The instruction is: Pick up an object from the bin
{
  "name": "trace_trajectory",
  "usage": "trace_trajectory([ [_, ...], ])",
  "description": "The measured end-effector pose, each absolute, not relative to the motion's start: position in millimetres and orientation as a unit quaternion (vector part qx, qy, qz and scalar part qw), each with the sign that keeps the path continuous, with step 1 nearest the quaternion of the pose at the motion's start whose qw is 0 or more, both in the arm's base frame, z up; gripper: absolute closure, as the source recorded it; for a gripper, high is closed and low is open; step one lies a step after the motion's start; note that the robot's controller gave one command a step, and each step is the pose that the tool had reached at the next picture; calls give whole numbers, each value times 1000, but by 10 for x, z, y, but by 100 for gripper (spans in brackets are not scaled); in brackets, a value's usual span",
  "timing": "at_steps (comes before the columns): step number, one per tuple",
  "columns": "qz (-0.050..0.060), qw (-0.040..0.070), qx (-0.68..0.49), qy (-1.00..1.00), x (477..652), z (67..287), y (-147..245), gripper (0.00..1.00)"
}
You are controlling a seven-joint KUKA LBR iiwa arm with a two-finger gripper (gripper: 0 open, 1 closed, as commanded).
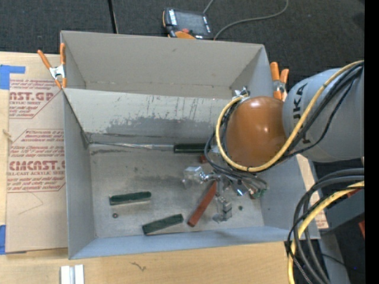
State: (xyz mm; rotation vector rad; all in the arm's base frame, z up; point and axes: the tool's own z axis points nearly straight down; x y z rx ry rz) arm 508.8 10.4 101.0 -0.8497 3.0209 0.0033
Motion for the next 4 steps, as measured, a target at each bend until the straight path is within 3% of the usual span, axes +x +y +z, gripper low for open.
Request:
trace_trajectory([
  [1,0,1,-329,944,5094,1000,-80,0],
  [2,2,-1,-360,933,4980,681,-22,0],
  [3,1,0,-360,933,4976,675,-10,0],
  [4,1,0,-359,933,4978,678,-12,100],
])
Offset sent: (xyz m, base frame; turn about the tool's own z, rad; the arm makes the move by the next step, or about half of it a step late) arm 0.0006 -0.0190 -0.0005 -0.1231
